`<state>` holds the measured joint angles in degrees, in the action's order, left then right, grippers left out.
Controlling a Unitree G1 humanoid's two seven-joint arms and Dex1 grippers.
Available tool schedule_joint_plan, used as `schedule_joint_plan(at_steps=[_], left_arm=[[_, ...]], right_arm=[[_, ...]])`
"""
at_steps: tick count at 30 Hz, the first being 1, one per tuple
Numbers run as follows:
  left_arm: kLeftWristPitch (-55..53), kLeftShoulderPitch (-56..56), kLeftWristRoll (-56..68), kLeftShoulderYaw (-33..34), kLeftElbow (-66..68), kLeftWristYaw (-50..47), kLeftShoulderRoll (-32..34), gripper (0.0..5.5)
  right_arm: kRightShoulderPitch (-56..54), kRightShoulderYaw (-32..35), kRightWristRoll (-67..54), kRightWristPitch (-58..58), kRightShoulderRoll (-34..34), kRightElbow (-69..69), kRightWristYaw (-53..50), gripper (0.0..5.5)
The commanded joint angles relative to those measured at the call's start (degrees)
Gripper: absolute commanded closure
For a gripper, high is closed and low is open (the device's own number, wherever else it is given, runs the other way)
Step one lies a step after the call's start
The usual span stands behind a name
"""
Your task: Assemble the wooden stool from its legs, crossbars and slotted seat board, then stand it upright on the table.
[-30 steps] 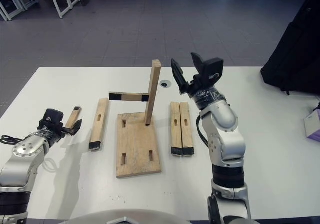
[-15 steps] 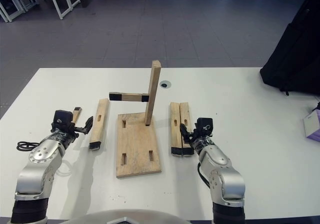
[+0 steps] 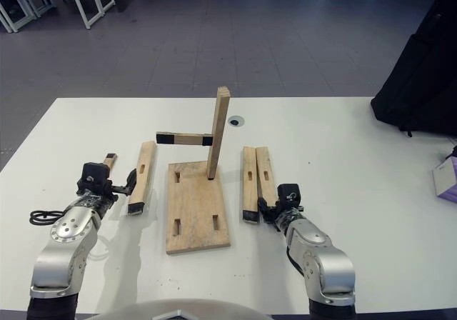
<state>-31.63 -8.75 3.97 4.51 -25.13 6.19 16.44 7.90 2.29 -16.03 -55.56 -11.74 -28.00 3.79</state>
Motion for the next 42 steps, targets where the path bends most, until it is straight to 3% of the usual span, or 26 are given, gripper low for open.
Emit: schedule_joint_plan(at_steps=[1,4,9,13,17,21,25,31,38,42], left_arm=[[0.0,0.5,-1.4,-0.7,-0.1,-0.6,-0.6,0.99],[0.8,1.1,-2.0,-1.0,0.6,-1.0,-1.1,0.99],[1.5,4.0,2.2,2.8,1.4,-1.3,-4.7,0.99],[3.3,7.1,10.6,4.8,2.3,3.7,-7.1,0.99],[10.7,6.0,19.2,5.4,2.0,11.6,-9.3,0.99],[7.0,2.4,37.3,6.4,-2.9,22.2,-8.7,0.99],[-1.7,-1.8,52.3,5.3,-7.0,30.9,-2.4,0.99],[-9.1,-2.4,66.9,3.8,-7.7,32.5,1.1,0.99],[-9.8,-1.3,72.3,4.0,-8.4,30.2,2.3,0.99],[-8.8,-1.4,72.2,3.8,-8.3,30.9,2.9,1.7]], right_arm=[[0.0,-0.4,0.8,-0.8,-0.8,2.5,0.6,3.0],[-1.1,1.0,0.2,-0.4,0.5,3.9,0.4,3.48],[-4.4,4.3,-2.0,5.8,2.1,6.4,2.6,3.48],[-19.9,18.2,-14.3,18.0,2.3,15.7,9.6,3.48],[-24.9,24.9,-31.7,16.2,1.6,20.0,20.5,3.48],[-17.9,14.4,-39.2,10.6,-3.3,9.7,37.7,3.48],[-13.0,6.4,-38.6,10.8,-8.5,6.7,49.5,3.48],[-10.7,-4.7,-33.0,14.1,-12.1,6.8,58.0,3.48],[-9.2,-7.2,-33.9,14.7,-12.9,7.2,60.1,3.48],[-8.5,-5.1,-39.2,11.6,-12.9,6.4,58.8,3.48]])
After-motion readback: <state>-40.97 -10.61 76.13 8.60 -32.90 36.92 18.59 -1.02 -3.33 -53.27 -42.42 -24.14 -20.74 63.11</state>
